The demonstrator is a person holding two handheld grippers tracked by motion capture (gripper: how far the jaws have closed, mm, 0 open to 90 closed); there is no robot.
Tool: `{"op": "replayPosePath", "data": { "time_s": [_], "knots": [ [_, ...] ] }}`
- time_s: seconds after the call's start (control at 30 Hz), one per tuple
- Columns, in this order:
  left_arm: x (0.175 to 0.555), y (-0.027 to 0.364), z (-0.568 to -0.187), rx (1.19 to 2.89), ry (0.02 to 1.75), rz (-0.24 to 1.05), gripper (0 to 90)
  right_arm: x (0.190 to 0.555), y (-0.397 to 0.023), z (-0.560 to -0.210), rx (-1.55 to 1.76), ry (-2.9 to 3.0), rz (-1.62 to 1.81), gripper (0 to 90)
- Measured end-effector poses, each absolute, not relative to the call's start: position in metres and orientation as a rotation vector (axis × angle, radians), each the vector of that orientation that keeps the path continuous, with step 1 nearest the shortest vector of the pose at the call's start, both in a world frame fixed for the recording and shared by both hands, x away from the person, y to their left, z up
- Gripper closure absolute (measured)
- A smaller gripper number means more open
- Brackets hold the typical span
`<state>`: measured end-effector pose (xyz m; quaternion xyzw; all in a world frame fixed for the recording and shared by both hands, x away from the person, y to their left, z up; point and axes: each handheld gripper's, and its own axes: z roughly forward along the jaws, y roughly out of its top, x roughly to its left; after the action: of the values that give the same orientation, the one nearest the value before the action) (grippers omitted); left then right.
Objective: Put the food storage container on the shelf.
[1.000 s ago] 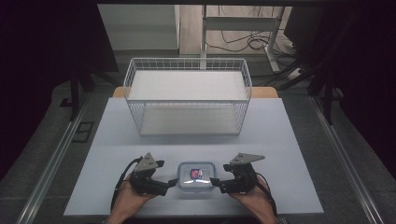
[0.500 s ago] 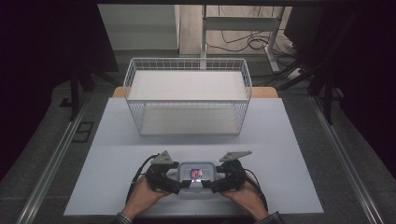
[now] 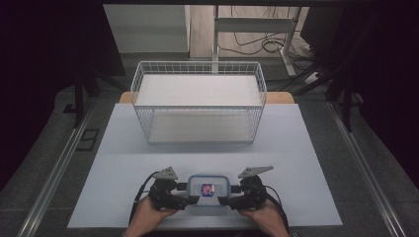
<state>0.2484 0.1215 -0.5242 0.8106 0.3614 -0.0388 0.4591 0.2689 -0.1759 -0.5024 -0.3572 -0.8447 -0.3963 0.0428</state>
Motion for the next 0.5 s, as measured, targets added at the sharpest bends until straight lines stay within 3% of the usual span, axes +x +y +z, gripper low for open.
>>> {"op": "replayPosePath", "data": {
  "time_s": [0.23,0.5],
  "knots": [
    [0.249,0.131,-0.522,1.948,0.892,-0.146,50.3,0.270,-0.189,-0.501,-1.087,-2.493,-1.261,54.0],
    [0.249,0.134,-0.523,1.913,0.916,-0.176,53.5,0.270,-0.190,-0.501,-1.103,-2.465,-1.285,54.2]
  ]
}}
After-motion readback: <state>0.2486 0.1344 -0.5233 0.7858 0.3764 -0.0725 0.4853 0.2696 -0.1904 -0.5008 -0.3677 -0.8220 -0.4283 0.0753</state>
